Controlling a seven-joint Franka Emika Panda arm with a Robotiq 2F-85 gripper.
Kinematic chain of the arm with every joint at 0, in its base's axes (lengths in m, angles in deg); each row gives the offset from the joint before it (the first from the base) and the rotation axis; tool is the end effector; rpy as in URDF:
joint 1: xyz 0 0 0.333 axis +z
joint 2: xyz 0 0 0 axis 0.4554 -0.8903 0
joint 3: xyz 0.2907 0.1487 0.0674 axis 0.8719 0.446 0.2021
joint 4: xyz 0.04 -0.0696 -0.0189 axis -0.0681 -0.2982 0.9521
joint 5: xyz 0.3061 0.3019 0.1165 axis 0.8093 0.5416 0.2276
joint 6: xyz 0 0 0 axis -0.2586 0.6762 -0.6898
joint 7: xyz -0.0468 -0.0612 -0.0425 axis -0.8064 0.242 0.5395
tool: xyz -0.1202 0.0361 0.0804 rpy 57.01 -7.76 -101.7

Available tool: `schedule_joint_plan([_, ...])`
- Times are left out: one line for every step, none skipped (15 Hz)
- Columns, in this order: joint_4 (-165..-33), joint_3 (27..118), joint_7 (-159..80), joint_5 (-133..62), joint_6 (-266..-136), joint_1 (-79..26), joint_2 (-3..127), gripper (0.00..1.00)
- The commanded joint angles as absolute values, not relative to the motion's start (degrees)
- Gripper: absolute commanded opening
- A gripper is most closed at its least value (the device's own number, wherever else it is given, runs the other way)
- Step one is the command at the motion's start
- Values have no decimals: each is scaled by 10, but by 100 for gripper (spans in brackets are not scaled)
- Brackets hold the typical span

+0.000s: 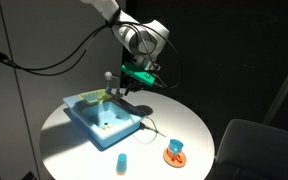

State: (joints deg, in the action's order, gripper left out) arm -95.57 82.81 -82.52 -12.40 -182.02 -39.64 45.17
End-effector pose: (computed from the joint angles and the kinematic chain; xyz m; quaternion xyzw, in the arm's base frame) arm 0.7392 -0.0549 0.2561 -0.9641 -0.1819 -0.0189 0.1926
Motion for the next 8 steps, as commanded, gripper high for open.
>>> schedule_joint_plan([-933,841,-860,-95,-1785,-408,442,0])
schedule_joint_plan([-936,841,-865,-90,-1781,-408,443,0])
schedule_joint_plan([-943,841,-872,-86,-1780,-407,444,0])
schedule_joint_plan([-945,839,-876,-83,-1778,-406,444,0])
schedule_joint_plan([-946,838,-878,-81,-1774,-406,443,0])
schedule_joint_plan([-946,837,-880,-80,-1771,-406,441,0])
schedule_joint_plan([-947,837,-881,-80,-1770,-406,439,0])
schedule_joint_plan([-947,836,-882,-80,-1769,-406,437,0])
